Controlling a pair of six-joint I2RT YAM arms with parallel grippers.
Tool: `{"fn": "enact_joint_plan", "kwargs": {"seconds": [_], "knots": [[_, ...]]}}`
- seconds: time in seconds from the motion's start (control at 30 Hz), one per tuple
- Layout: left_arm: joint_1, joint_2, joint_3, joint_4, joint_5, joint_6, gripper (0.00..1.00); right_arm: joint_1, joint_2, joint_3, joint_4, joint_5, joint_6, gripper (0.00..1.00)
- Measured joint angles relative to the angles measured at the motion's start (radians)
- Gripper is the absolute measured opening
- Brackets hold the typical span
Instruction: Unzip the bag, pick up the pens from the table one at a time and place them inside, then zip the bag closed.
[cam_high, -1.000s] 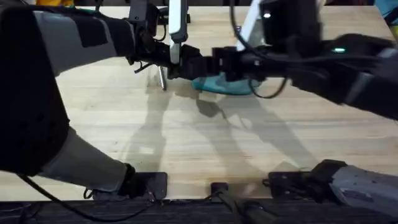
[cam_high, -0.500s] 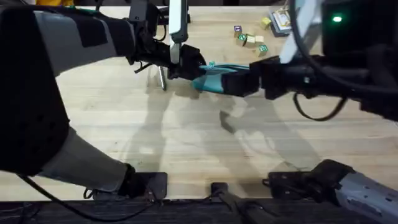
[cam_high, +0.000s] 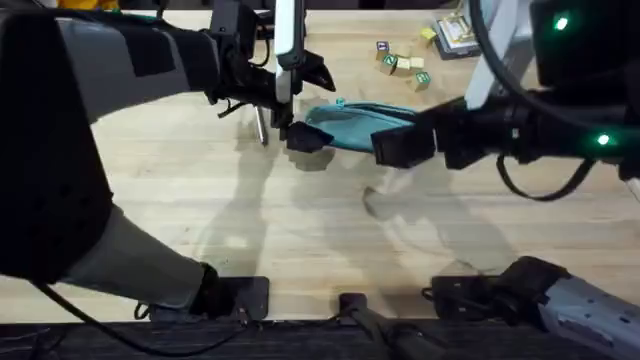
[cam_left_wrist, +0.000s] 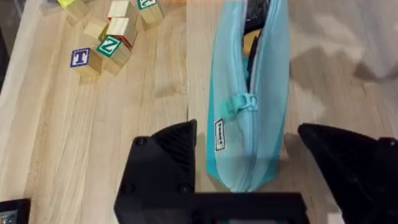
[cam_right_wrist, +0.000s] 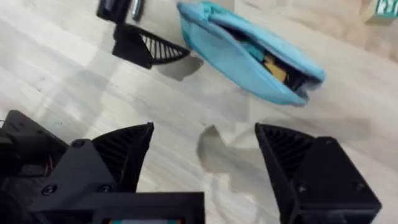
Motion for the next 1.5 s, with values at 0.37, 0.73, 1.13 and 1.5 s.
{"fn": "enact_joint_plan", "kwargs": {"seconds": [0.37, 0.73, 1.13, 1.5], "knots": [[0.104, -0.11, 0.0, -0.107, 0.003, 0.001, 0.994, -0.02, 0.086, 0.175, -0.089, 0.026, -0.061, 0.998], [0.31, -0.404, 0.001, -0.368, 0.004, 0.0, 0.993, -0.095, 0.265, 0.362, -0.2, 0.029, -0.214, 0.997], [0.392, -0.55, 0.001, -0.472, 0.004, 0.001, 0.993, -0.107, 0.275, 0.363, -0.121, 0.035, -0.435, 0.304], [0.392, -0.55, 0.001, -0.48, 0.004, 0.001, 0.993, -0.114, 0.277, 0.365, -0.108, 0.041, -0.6, 0.034]]}}
